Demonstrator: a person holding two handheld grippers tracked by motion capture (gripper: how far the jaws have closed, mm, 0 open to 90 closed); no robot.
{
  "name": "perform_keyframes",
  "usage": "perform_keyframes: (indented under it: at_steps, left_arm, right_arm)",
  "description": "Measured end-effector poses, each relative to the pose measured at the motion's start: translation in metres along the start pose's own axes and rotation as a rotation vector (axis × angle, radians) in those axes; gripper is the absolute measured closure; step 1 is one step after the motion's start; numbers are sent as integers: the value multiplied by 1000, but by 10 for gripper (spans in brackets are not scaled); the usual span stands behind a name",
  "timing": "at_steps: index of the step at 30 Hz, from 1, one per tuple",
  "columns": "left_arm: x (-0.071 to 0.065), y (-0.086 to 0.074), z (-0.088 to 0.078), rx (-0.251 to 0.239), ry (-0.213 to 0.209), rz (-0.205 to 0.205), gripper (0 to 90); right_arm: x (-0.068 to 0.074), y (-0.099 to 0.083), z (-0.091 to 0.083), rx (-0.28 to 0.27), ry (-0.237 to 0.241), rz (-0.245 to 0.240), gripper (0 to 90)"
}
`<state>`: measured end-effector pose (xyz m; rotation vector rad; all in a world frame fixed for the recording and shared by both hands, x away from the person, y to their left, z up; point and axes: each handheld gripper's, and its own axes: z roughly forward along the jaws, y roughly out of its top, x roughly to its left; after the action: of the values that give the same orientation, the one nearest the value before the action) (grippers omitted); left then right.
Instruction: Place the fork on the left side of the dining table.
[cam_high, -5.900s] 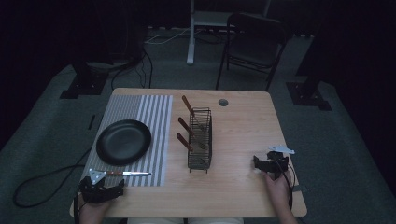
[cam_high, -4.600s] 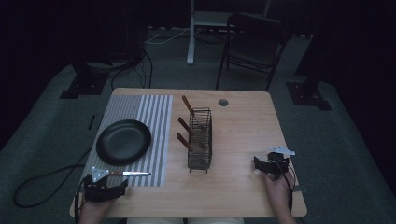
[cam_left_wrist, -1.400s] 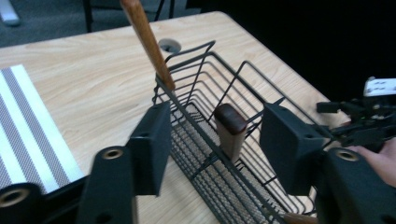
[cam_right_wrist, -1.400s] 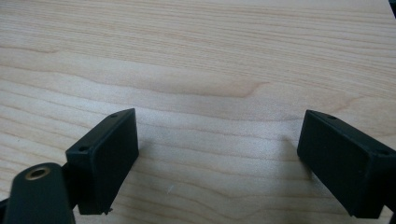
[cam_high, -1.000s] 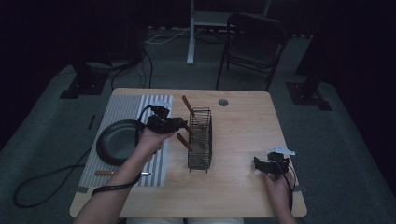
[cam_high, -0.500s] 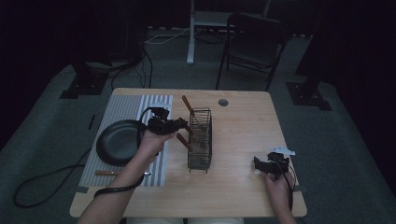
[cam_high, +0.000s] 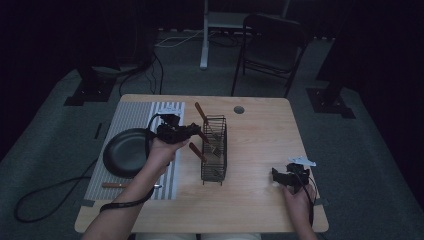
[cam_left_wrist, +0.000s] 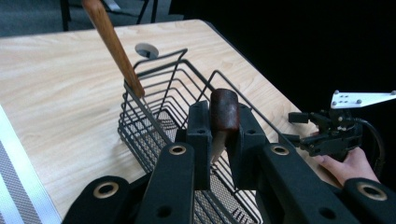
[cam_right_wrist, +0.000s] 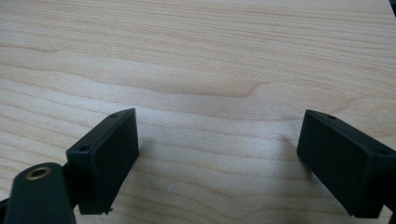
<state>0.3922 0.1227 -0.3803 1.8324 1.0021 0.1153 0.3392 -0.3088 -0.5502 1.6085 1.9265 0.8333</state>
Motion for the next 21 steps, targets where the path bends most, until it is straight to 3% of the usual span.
perform_keyframes:
  at_steps: [3, 16, 21]
  left_arm:
    - [-5, 4, -5, 3, 5, 25, 805]
    - [-15, 17, -27, -32, -15, 52, 805]
    - [-22, 25, -38, -53, -24, 80, 805]
  right_arm:
    - [0, 0, 0, 0, 0, -1, 123]
    - [0, 0, 0, 1, 0, -2, 123]
    - [0, 0, 0, 0, 0, -1, 123]
